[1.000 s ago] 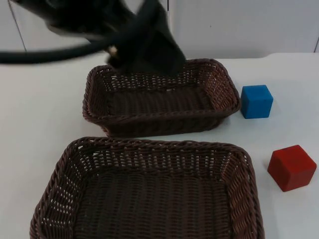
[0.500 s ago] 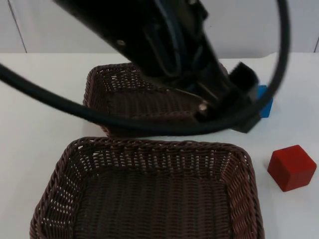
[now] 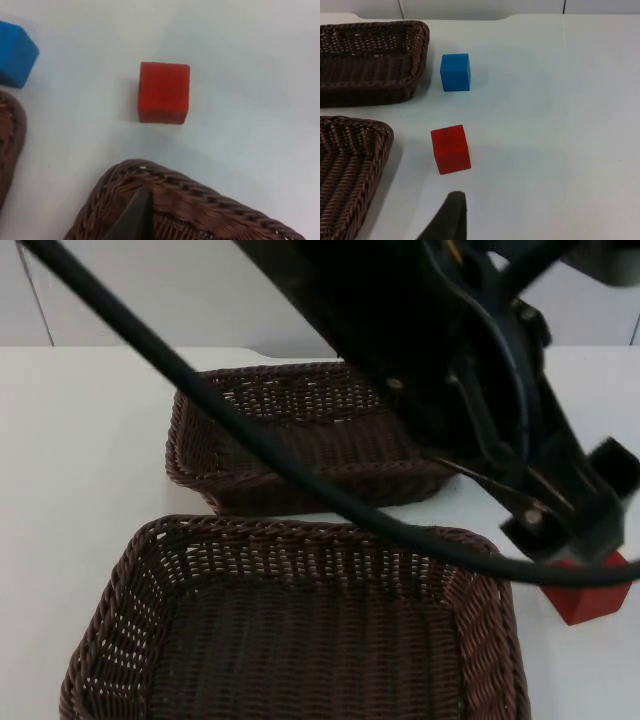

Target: Pick up one cube with the left hand and place it into the upper basket. Pick up one cube with the right hand and place it into the lower basket.

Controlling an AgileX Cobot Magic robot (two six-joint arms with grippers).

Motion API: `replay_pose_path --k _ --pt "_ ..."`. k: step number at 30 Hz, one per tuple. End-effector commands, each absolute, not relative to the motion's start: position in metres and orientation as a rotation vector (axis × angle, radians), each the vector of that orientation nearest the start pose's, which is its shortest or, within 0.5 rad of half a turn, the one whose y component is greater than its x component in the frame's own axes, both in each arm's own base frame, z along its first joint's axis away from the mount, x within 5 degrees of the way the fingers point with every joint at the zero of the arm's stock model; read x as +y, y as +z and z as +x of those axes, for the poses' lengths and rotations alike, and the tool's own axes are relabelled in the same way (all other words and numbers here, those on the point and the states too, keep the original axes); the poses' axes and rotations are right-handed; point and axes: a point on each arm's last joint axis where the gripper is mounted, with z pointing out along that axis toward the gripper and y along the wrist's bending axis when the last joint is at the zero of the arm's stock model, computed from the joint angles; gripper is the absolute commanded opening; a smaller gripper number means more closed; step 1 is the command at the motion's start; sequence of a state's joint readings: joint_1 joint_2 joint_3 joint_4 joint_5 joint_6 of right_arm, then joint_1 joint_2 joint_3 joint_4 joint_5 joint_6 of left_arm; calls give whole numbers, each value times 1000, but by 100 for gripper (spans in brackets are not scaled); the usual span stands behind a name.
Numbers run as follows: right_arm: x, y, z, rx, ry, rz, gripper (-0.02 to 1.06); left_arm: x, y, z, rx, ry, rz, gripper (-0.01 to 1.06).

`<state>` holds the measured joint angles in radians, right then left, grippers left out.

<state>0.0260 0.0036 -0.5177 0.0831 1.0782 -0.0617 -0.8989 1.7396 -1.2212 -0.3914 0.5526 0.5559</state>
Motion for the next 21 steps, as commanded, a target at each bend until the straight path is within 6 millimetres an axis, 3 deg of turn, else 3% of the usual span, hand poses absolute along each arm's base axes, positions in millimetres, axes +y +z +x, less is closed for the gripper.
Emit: replay_pose_path --k 1,21 --pt "7 281 -8 2041 78 -98 105 -312 237 219 2130 -517 1435 105" --pt "7 281 -8 2041 78 -98 105 -398 192 219 2057 -410 1616 105"
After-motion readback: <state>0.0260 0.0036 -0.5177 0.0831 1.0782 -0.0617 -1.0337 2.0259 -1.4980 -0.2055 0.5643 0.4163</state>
